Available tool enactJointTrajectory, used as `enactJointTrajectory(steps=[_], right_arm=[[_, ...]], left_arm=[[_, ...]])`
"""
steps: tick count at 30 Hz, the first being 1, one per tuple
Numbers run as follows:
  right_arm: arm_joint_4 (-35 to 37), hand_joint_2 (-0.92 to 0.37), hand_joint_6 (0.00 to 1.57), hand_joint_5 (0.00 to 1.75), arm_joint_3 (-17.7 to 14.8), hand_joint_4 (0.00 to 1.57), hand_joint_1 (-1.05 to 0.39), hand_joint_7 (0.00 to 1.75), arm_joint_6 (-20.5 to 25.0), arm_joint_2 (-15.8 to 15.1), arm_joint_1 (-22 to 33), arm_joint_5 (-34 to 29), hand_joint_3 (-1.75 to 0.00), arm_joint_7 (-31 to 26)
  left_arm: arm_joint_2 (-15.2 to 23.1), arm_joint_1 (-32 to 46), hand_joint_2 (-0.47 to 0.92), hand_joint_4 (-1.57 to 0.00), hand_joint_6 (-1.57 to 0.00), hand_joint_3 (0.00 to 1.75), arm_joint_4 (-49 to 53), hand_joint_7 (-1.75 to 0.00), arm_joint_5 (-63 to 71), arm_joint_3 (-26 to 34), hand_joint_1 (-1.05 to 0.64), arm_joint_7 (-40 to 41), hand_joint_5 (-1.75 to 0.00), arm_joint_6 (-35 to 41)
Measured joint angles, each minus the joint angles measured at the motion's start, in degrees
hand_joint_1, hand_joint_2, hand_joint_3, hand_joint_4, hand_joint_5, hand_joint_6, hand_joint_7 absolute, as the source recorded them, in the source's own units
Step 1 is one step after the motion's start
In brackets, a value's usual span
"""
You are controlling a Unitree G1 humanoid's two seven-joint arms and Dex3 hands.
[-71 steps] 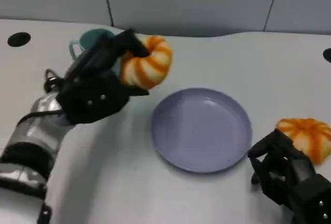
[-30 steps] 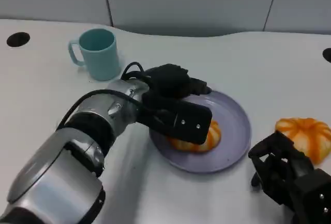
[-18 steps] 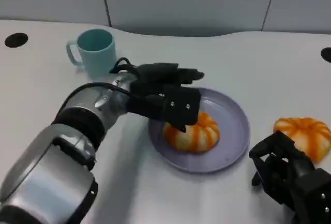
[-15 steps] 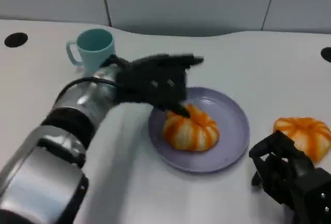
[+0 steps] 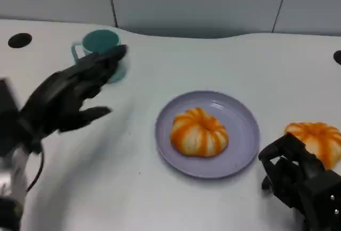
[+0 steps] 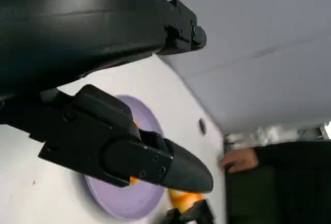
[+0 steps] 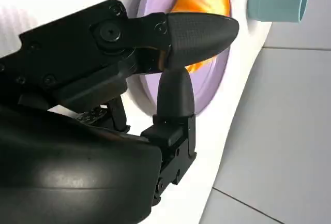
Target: Grasp the bread from the table and place it into the plate.
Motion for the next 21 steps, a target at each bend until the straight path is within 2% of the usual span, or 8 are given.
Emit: enactJointTrajectory(steps=[2, 6, 7, 9, 11, 12, 15, 21], right_arm=[[0.0, -0.92, 0.38, 1.75, 0.0, 0.64, -0.29, 1.74, 0.0, 0.0, 0.0, 0.0, -0.42, 0.0], [0.0, -0.92, 0.38, 1.75, 0.1, 0.64, -0.29, 1.74, 0.0, 0.0, 0.1, 0.0, -0.42, -0.1], [0.0, -0.92, 0.38, 1.75, 0.1, 0.63, -0.29, 1.74, 0.0, 0.0, 0.1, 0.0, -0.42, -0.1], [0.0, -0.92, 0.39, 1.75, 0.1, 0.63, -0.30, 1.74, 0.0, 0.0, 0.0, 0.0, -0.42, -0.1], [0.1, -0.92, 0.39, 1.75, 0.1, 0.63, -0.29, 1.73, -0.2, 0.0, 0.0, 0.1, -0.43, -0.1], [0.2, -0.92, 0.38, 1.75, 0.1, 0.63, -0.29, 1.73, -0.2, -0.1, 0.1, 0.1, -0.43, -0.1], [0.2, -0.92, 0.38, 1.75, 0.1, 0.62, -0.31, 1.72, -0.2, -0.3, 0.0, 0.0, -0.43, -0.1], [0.2, -0.92, 0.38, 1.75, 0.2, 0.60, -0.31, 1.71, 0.0, -0.4, -0.3, 0.1, -0.44, -0.1]], left_arm=[[-0.1, 5.2, 0.92, -0.40, -0.49, 0.16, -4.0, -0.07, -1.2, 1.1, -0.68, 0.6, -0.82, 1.1], [-1.8, 12.5, 0.92, -0.38, -0.57, 0.14, -7.4, -0.10, -2.7, 1.5, -0.64, 2.1, -1.00, 4.3], [-2.0, 13.0, 0.92, -0.37, -0.62, 0.12, -7.9, -0.27, -2.7, 1.5, -0.60, 2.3, -1.22, 4.9], [-2.1, 14.4, 0.92, -0.37, -0.53, 0.12, -10.4, -0.90, -3.0, 1.7, -0.53, 4.3, -1.53, 7.9], [-2.1, 16.9, 0.92, -0.39, -0.49, 0.08, -12.2, -1.18, -2.7, 1.6, -0.49, 7.1, -1.66, 12.5], [-2.1, 18.4, 0.92, -0.45, -0.44, 0.05, -12.8, -1.40, -2.2, 1.3, -0.44, 8.2, -1.71, 14.7], [-2.1, 21.2, 0.92, -0.56, -0.39, 0.05, -14.1, -1.70, -0.5, 0.7, -0.34, 11.3, -1.74, 18.6], [-3.2, 21.0, 0.92, -0.63, -0.43, 0.10, -13.6, -1.75, -0.5, 1.2, -0.31, 16.0, -1.75, 22.3]])
